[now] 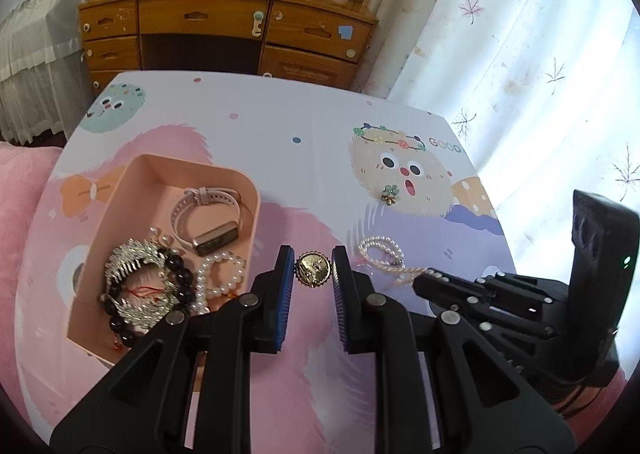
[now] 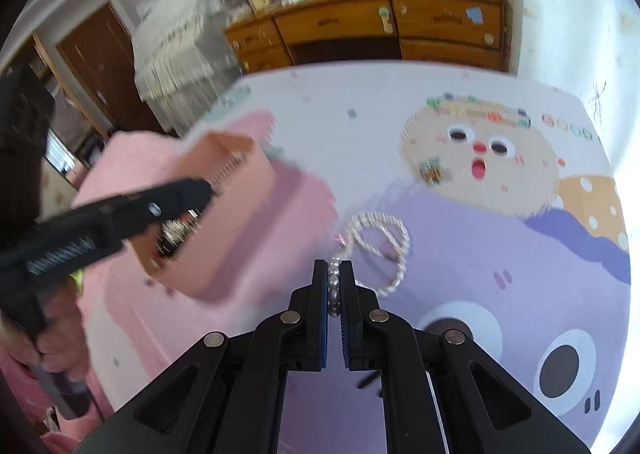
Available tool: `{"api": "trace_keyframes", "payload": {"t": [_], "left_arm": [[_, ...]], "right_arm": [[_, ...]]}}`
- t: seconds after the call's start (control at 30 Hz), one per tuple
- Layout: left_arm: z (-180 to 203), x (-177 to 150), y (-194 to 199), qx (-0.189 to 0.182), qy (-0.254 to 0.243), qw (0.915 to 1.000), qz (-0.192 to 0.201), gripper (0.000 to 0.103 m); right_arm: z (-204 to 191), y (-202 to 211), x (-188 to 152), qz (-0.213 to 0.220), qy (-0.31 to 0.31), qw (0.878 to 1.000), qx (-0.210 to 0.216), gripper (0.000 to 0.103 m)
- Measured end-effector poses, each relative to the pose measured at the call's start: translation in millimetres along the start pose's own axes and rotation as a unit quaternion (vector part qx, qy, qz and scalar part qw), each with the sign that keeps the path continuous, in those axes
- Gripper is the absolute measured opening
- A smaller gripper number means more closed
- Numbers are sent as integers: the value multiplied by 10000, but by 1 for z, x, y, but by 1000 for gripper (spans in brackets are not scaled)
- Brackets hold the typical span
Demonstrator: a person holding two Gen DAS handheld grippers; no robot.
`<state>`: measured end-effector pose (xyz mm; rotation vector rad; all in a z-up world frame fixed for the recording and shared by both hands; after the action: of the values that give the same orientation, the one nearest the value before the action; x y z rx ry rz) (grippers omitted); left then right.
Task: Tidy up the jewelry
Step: 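Carry the pendant into the pink box with left tool while right tool drops necklace in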
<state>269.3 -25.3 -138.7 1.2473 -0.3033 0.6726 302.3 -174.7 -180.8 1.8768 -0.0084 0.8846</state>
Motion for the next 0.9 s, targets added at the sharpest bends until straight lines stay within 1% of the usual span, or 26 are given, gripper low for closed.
{"api": "trace_keyframes", "payload": {"t": [0.1,0.27,0.43,0.5,0.7,0.8,0.9], "left_arm": [[-9,6,11,-55,-29,10000,45,16],[-29,20,33,-101,-108,9997,186,16],[-53,29,55,-97,-163,9994,301,16],[-63,31,62,-90,-179,9993,314,16],[-92,32,73,-32,-199,9995,254,16],[-103,31,75,-24,-187,9996,202,16],[-114,30,72,-56,-147,9998,134,16]], "right_arm": [[-15,16,16,257,4,9997,0,5],[-45,48,44,818,150,9965,3,5],[-75,74,71,1224,292,9920,62,5],[-93,84,81,1378,397,9896,86,5],[-139,98,103,1698,563,9835,264,5],[-157,101,109,1748,579,9823,332,5],[-174,99,115,1701,556,9831,377,5]]}}
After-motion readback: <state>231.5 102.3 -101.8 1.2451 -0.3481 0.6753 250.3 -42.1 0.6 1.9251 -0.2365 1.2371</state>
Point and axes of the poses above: each gripper's, at about its wrist camera, not at the fingertips, and y roughly against the way its jaws point, z to its right, x to its top, the point moved 1 cm from there along -y, roughly the way its jaws point, and after that the axes turned 5 degrees about y, right-handed, at the moved point
